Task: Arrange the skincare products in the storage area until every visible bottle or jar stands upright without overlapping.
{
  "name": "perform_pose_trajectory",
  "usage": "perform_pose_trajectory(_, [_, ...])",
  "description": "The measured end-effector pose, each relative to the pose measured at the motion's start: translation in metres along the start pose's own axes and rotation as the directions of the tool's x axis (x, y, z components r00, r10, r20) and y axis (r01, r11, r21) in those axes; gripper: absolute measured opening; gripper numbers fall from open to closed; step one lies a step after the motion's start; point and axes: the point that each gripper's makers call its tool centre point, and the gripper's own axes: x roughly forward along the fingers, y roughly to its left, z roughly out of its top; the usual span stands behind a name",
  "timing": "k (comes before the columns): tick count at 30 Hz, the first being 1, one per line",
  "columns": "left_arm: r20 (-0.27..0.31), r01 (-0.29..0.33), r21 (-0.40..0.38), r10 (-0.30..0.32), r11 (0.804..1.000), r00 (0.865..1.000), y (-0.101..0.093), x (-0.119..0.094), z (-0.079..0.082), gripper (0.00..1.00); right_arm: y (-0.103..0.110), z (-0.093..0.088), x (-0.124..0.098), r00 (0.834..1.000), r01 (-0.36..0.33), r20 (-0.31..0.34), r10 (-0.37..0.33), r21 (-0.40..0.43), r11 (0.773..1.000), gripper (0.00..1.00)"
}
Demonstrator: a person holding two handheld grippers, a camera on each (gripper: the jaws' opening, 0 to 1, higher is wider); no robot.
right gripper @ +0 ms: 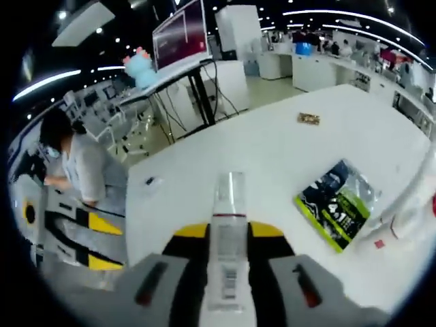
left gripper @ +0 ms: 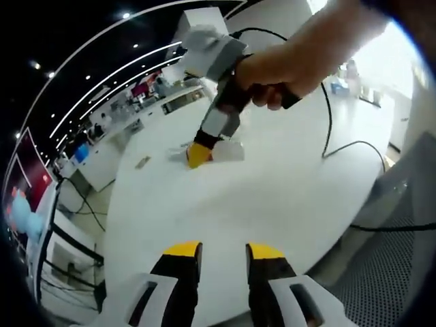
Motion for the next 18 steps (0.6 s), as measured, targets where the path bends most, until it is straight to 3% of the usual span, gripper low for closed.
perform_pose_trajectory(3, [-0.016,0.005,0.010,-0.005,1.000,1.000,-0.002,0.001,-0.002,0.27,0.001,-0.006,-0.026,0.999,-0.001,0.045,0.000,0.025,1.000,0.21])
perform_pose_trajectory(6, [-0.025,0.010,0.019,-0.010,1.000,1.000,-0.003,0.002,-0.004,0.27,0.003,-0.009,-0.050,0.994,-0.013,0.112,0.000,0.113,0.993,0.21])
perform_pose_trajectory(9, [-0.026,0.019,0.033,-0.018,0.999,1.000,-0.006,0.002,-0.004,0.27,0.006,-0.014,-0.071,0.989,-0.018,0.149,0.000,0.119,0.993,0.21])
perform_pose_trajectory(14, [-0.010,0.043,0.049,-0.042,0.998,0.999,-0.012,-0.001,0.000,0.28,0.013,-0.012,-0.103,0.968,-0.053,0.251,0.003,0.194,0.980,0.21])
perform_pose_trajectory(18, [0.007,0.061,0.008,-0.061,0.998,0.998,-0.010,-0.002,0.006,0.30,0.019,-0.013,-0.126,0.953,-0.079,0.304,0.014,0.205,0.975,0.21])
